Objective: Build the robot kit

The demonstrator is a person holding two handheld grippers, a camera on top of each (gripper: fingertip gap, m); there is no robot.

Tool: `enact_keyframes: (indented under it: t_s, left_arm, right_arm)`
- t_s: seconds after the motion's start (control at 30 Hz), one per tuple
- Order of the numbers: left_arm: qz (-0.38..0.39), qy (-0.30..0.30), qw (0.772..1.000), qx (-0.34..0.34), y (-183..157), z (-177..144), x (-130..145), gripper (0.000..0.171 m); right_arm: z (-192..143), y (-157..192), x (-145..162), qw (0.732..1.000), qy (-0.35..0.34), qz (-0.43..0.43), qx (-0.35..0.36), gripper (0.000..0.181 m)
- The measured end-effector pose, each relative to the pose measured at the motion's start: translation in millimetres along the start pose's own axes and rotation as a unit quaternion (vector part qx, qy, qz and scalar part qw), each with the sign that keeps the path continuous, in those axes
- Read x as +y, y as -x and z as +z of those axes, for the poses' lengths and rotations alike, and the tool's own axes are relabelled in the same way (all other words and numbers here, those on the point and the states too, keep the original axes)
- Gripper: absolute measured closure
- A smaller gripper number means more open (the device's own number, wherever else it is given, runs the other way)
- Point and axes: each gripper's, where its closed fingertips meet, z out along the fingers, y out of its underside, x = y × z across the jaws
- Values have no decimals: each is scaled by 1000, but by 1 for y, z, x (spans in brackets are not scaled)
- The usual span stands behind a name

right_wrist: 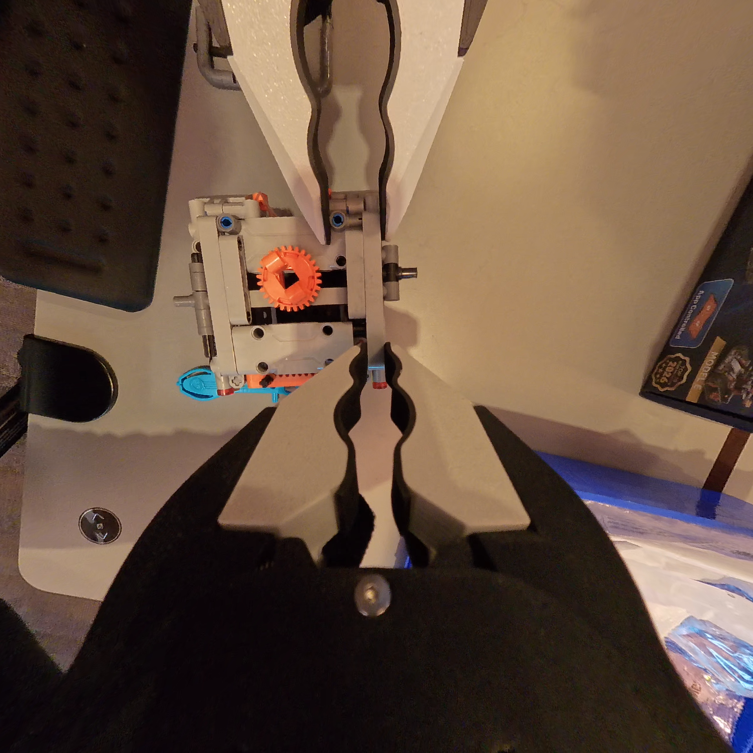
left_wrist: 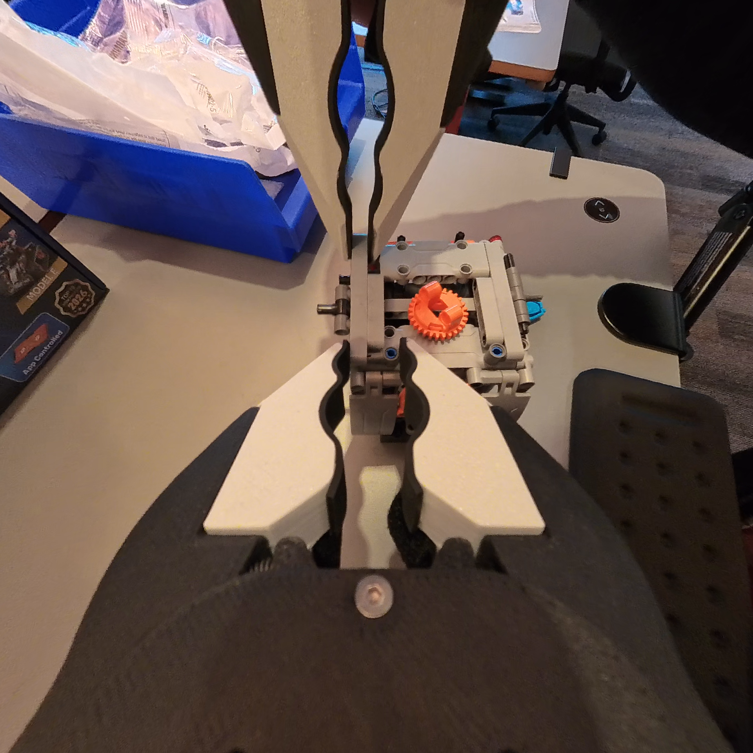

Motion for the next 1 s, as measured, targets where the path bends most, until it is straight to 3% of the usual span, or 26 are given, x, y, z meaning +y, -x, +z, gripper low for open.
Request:
enact_keyframes:
  t_s: [0.5, 1.0]
  left_arm:
    - [-4, 12, 1000, -9, 0, 1, 1, 150]
    - [31, 14, 998, -46, 1, -2, 0, 149]
  right_arm:
    - [1, 1, 0, 999, 44, -7, -22, 177]
    - [1, 3, 0, 1000, 13, -10, -19, 176]
